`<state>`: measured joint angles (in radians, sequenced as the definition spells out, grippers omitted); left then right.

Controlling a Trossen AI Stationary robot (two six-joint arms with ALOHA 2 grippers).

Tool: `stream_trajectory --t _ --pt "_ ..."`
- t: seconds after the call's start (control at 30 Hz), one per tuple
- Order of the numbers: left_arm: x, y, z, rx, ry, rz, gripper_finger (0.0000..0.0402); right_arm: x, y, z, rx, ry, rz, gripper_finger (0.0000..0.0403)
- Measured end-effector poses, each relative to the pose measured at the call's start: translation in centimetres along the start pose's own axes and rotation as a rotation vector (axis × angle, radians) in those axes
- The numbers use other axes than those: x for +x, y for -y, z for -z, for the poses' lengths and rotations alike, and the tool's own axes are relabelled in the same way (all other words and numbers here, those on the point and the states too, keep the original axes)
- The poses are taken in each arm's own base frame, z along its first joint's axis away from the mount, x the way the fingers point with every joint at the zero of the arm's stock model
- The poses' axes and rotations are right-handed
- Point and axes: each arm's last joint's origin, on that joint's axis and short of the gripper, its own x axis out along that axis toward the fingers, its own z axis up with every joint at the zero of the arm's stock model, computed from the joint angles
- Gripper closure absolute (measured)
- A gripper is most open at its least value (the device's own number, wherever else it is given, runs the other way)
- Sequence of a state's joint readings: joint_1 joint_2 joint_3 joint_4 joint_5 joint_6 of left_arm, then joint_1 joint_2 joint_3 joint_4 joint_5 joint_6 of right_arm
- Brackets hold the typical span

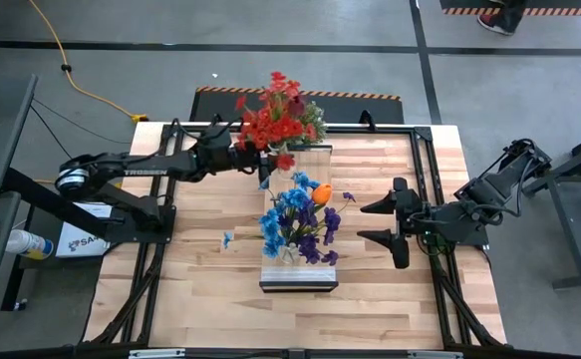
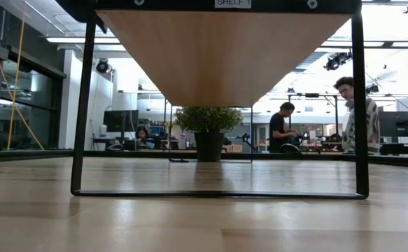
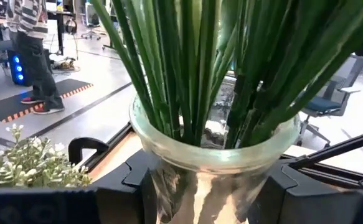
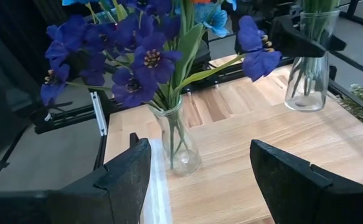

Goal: Pick and place flowers into a vace then onto a shelf
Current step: Put the left transparent vase on the shelf

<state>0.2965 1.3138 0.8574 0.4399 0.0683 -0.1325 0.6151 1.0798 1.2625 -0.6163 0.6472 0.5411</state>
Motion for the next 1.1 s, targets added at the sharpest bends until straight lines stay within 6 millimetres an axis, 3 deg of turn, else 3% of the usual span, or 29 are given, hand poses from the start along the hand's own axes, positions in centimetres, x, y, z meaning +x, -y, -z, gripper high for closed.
stream_trajectory --t 0.47,1.1 --pt "1.4 -0.2 1.4 0.004 -0.017 0.033 0.0201 0.0 -0.1 -0.2 0.018 0.026 -0.001 0.0141" --pt "1.5 -0.3 2.0 0.016 -0.074 0.026 0.0201 0.0 -0.1 -0.3 0.024 0.032 -0.005 0.0141"
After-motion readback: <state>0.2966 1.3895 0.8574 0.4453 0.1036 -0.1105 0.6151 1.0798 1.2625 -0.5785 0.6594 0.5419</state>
